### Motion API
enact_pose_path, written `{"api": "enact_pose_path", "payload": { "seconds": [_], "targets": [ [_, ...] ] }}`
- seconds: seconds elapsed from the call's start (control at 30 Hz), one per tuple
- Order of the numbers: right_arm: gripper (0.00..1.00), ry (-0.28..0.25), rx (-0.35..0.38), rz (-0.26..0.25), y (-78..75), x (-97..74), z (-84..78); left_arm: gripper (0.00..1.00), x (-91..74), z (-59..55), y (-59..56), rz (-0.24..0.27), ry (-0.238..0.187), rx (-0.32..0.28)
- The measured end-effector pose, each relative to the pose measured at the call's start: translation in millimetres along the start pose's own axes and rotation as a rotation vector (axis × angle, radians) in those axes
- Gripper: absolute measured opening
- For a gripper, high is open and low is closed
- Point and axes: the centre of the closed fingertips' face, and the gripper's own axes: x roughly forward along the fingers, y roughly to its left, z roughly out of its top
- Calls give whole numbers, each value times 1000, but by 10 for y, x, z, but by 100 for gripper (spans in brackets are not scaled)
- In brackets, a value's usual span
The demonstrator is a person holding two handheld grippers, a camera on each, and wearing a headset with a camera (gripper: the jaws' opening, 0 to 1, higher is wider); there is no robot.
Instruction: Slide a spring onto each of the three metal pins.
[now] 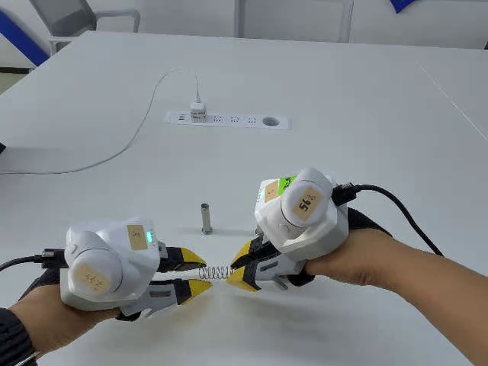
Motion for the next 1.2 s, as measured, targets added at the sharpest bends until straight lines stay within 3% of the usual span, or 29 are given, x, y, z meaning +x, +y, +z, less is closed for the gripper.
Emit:
{"api": "enact_pose_path", "payload": {
  "seconds": [0.23,0.47,0.77,1.2],
  "targets": [
    [11,25,4,22,54,-10,-32,12,23,-13,-43,-14,14,42],
    [11,-17,14,13,34,-98,112,11,33,-5,-49,-13,15,39],
    [11,-86,24,-18,-37,-188,271,11,42,99,25,6,-47,-114],
    [11,-154,27,-42,-75,-203,456,11,68,203,36,14,-96,-205]
  ]
}}
